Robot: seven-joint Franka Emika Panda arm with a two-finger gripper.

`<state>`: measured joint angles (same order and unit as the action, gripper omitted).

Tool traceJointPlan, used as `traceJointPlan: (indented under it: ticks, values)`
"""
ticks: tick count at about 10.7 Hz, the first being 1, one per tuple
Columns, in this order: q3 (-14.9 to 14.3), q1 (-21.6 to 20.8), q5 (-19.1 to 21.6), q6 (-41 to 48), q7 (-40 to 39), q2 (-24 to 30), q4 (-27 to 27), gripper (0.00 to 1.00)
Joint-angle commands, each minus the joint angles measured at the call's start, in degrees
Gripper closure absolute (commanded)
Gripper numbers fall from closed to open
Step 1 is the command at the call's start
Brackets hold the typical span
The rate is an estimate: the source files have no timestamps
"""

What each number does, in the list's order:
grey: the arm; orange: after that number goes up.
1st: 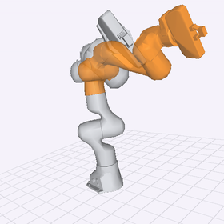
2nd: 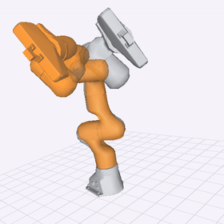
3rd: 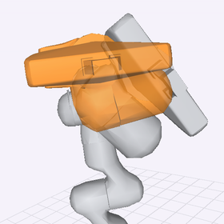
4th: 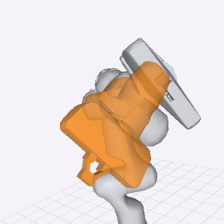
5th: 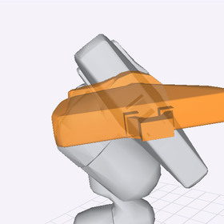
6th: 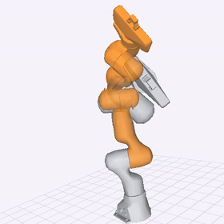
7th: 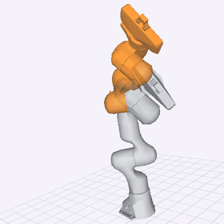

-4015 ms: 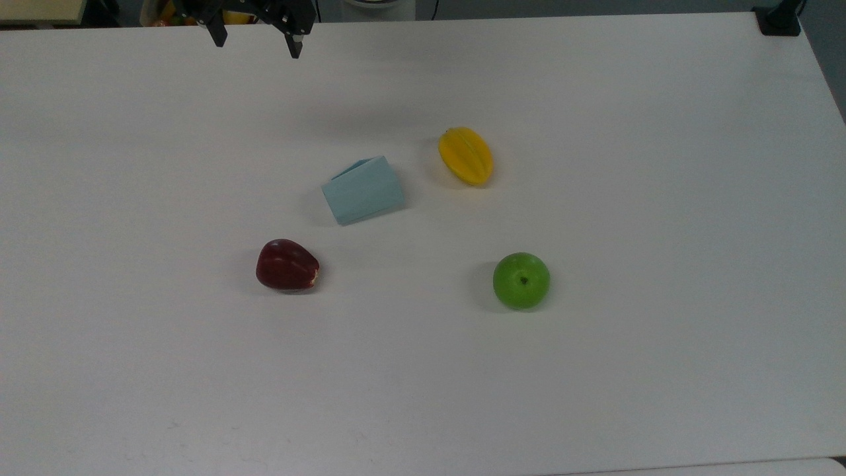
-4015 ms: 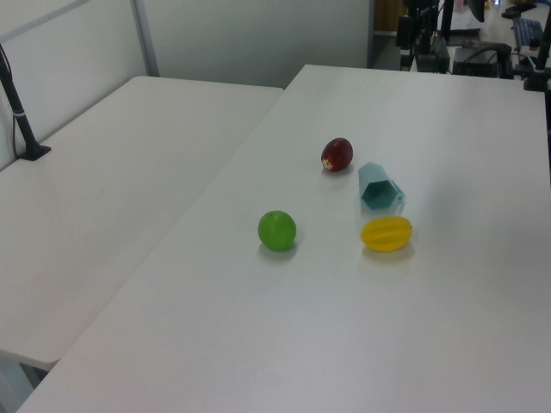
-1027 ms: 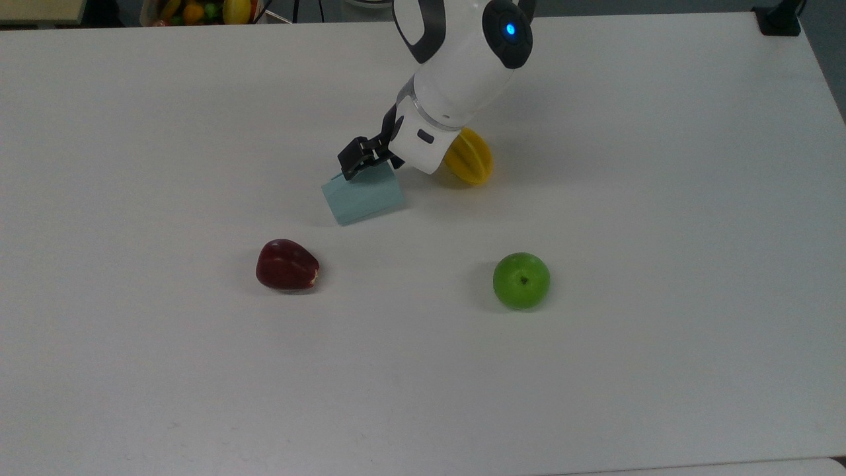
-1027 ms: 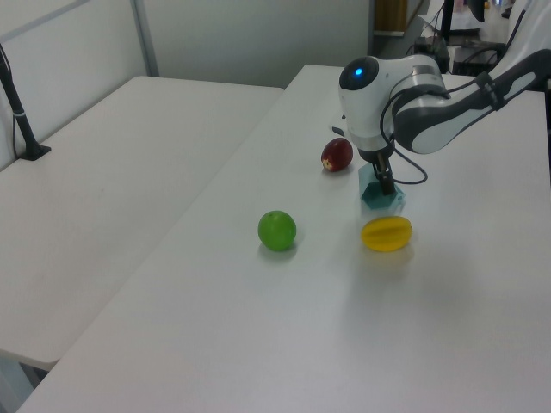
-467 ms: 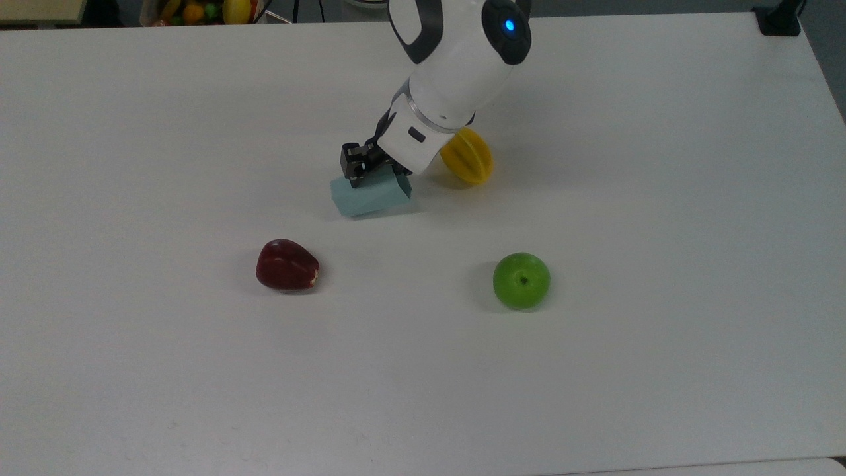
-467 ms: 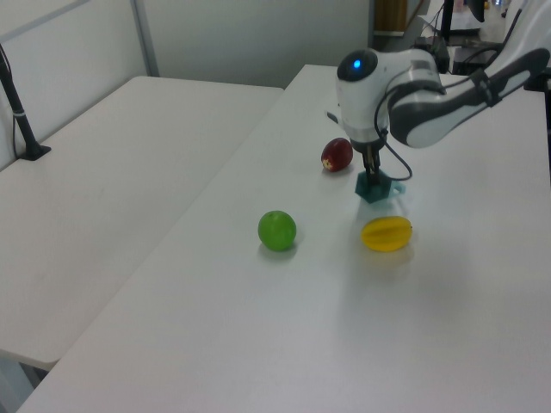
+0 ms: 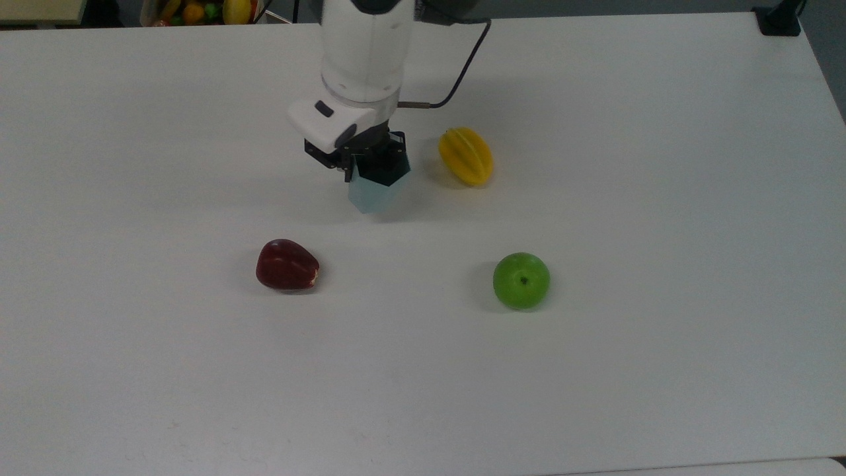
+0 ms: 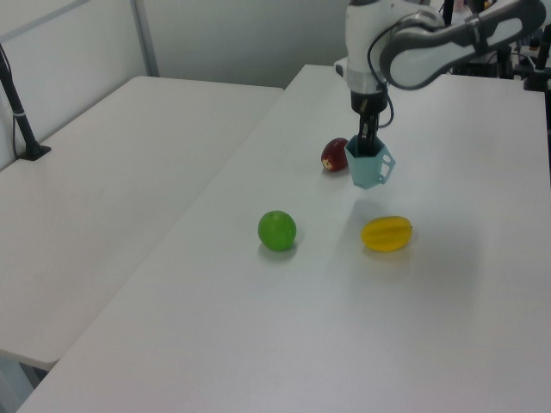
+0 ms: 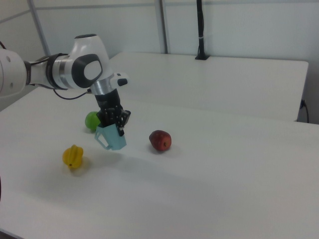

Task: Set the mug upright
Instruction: 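Lift and rotate the mug so its opening faces up, then lower the mug onto the table and open the gripper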

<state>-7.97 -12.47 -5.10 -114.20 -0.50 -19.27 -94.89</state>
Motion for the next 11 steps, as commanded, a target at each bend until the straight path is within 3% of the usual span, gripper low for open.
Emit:
traceJointPlan:
  ticks: [1,2,4,5,6,7,8,9,10,11]
  values:
    - [0.1,3.0,7.3,-3.5,-1.6,0.5,-0.3,0.97]
    - [0.1,3.2,9.5,-5.0,-1.6,0.0,-0.4,0.97]
    - [0.1,3.7,9.9,-5.2,-1.6,-1.8,-0.3,0.97]
    - [0.1,3.7,9.9,-5.2,-1.8,-2.1,-0.3,0.89]
    - [0.1,3.6,9.9,-5.2,-3.1,-2.3,-0.4,0.78]
    - [0.1,3.6,10.0,-5.2,-3.9,-3.0,-0.4,0.57]
    - [0.1,3.6,10.0,-5.2,-4.0,-3.1,-0.3,0.42]
    - [0.1,3.6,10.1,-5.1,-3.7,-3.1,-0.2,0.1]
    - [0.1,3.7,10.0,-4.6,-3.8,-2.5,-0.1,0.0]
    - [0.0,3.8,10.0,-4.3,-3.8,-1.1,-0.1,0.0]
